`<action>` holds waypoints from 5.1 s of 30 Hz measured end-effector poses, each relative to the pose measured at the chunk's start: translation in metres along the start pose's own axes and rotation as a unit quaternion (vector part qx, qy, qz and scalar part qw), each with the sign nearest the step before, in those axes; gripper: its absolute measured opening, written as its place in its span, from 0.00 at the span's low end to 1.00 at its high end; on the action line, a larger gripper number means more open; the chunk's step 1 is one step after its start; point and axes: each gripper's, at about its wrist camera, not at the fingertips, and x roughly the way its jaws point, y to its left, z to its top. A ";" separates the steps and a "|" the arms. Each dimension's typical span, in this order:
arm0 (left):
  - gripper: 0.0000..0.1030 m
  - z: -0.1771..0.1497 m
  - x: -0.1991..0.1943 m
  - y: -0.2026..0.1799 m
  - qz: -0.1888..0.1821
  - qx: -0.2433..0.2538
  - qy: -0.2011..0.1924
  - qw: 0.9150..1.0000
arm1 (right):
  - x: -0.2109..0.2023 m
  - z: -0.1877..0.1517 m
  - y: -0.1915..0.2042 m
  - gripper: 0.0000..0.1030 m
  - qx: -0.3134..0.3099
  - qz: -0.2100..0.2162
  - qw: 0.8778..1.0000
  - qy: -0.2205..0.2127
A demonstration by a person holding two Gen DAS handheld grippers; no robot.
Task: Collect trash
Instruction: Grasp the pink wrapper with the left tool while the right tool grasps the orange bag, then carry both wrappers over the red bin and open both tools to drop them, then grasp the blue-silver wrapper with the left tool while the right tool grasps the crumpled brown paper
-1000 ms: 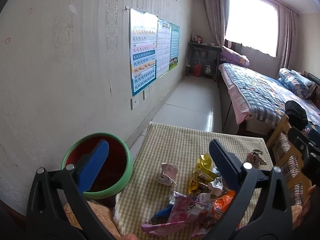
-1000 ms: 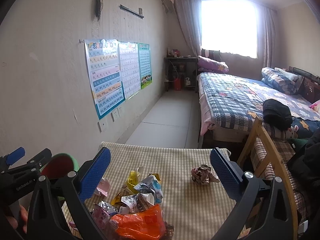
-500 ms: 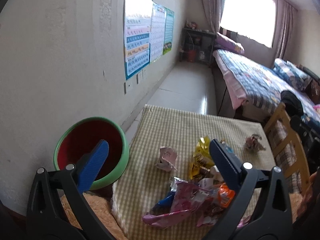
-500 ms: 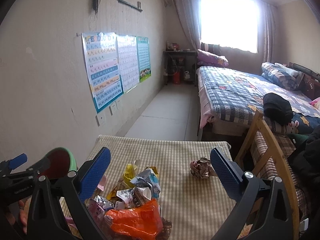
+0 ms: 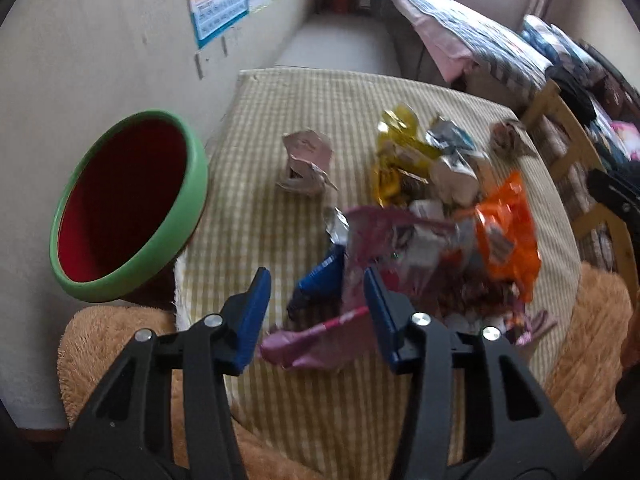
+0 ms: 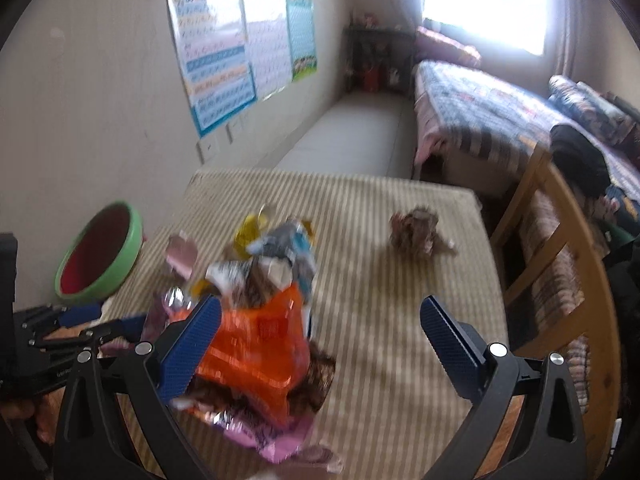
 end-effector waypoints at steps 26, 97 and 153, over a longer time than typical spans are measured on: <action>0.06 -0.005 -0.008 -0.009 -0.034 0.005 0.003 0.999 | 0.046 -0.017 -0.012 0.15 0.094 0.186 0.970 0.121; 0.55 0.035 -0.039 0.160 0.115 -0.179 -0.081 0.974 | 0.066 0.105 0.181 0.47 -0.057 0.194 0.979 0.023; 0.15 0.018 0.014 0.014 0.055 -0.072 0.008 0.996 | 0.180 0.055 -0.127 0.43 0.147 -0.042 0.978 0.140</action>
